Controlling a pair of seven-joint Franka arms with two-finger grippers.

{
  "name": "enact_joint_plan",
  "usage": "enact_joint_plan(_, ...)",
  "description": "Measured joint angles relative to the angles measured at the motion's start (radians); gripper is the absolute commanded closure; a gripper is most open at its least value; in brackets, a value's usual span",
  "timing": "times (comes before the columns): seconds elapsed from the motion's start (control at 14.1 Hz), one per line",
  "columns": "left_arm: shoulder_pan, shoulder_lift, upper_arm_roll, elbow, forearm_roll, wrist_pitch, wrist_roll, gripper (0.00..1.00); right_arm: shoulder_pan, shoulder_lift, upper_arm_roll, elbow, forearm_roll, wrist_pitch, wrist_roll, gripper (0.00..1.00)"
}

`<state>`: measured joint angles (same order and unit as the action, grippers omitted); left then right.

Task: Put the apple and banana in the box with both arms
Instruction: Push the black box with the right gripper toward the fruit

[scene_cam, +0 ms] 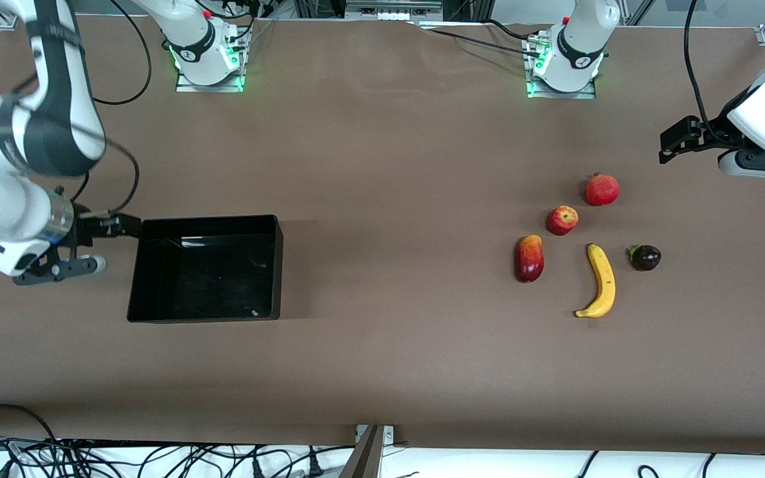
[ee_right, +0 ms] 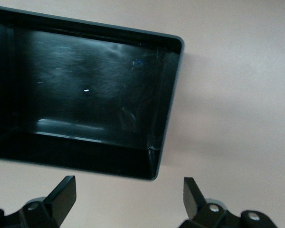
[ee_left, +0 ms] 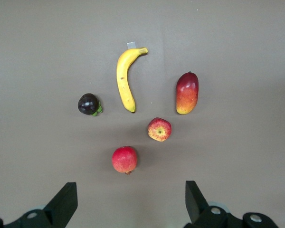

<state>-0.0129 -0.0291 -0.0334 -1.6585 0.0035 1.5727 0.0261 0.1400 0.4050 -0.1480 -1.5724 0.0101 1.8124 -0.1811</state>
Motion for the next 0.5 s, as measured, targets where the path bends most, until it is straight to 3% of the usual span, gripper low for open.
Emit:
enact_joint_plan(0.42,0.0,0.002,0.0,0.0,0.0,0.0,0.0,0.0,-0.05,0.091,-0.001,-0.202,0.0,0.31,-0.001,0.01)
enact_joint_plan(0.5,0.0,0.002,0.0,0.0,0.0,0.0,0.0,0.0,-0.052,0.093,-0.001,-0.244,0.001,0.359,-0.001,0.09)
